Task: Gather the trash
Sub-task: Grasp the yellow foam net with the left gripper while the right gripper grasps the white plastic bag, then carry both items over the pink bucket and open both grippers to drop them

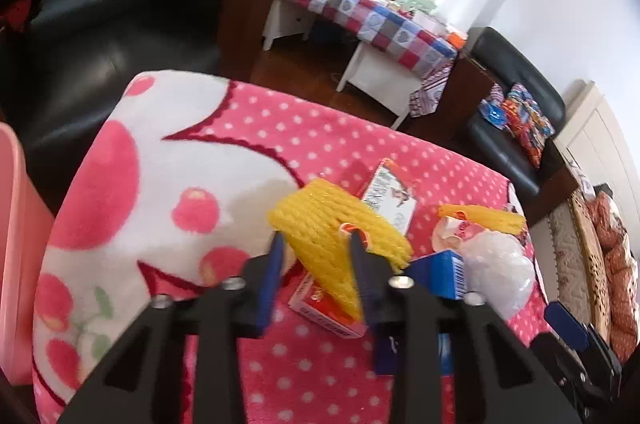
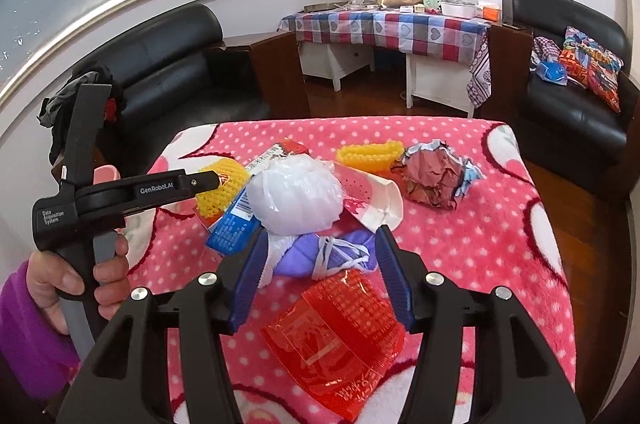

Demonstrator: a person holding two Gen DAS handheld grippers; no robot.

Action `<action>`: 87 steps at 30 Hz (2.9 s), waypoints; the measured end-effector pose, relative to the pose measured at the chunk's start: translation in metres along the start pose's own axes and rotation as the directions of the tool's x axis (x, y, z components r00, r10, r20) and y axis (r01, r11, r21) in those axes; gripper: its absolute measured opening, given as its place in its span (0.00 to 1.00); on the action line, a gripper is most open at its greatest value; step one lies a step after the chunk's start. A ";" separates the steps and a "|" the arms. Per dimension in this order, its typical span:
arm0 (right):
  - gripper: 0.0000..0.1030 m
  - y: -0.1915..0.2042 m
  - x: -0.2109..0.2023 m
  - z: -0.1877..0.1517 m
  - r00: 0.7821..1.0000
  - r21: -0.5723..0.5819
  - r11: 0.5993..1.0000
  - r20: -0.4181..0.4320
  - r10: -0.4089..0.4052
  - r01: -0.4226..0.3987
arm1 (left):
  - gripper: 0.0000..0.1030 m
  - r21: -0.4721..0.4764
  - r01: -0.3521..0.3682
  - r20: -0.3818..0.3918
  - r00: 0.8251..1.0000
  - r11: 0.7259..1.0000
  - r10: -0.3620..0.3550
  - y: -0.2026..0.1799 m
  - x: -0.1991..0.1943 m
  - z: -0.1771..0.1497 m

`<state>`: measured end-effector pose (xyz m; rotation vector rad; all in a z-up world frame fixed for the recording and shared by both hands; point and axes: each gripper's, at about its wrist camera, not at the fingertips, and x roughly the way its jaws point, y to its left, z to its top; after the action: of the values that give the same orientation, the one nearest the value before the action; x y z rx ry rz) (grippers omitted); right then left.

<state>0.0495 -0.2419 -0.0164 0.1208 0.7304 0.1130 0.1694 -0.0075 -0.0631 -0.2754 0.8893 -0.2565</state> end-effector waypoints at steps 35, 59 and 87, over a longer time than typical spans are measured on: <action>0.32 0.022 0.030 0.014 0.997 -0.022 0.997 -0.013 -0.071 0.071 | 0.08 0.115 -0.012 0.181 0.983 0.993 -0.009 -0.012 -0.122 -0.050; 0.27 0.113 -0.028 0.016 0.992 -0.138 0.986 0.074 0.102 -0.091 | 0.09 0.049 -0.165 0.282 0.948 0.985 0.145 0.027 -0.194 -0.071; 0.27 0.285 0.017 0.012 0.957 -0.382 0.881 -0.047 0.285 -0.281 | 0.09 -0.183 -0.417 0.289 0.843 0.890 0.455 0.152 -0.238 -0.074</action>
<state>0.0527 0.0407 0.0241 -0.1510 0.6640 0.5341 -0.0171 0.2041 0.0135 -0.2040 0.6151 0.2639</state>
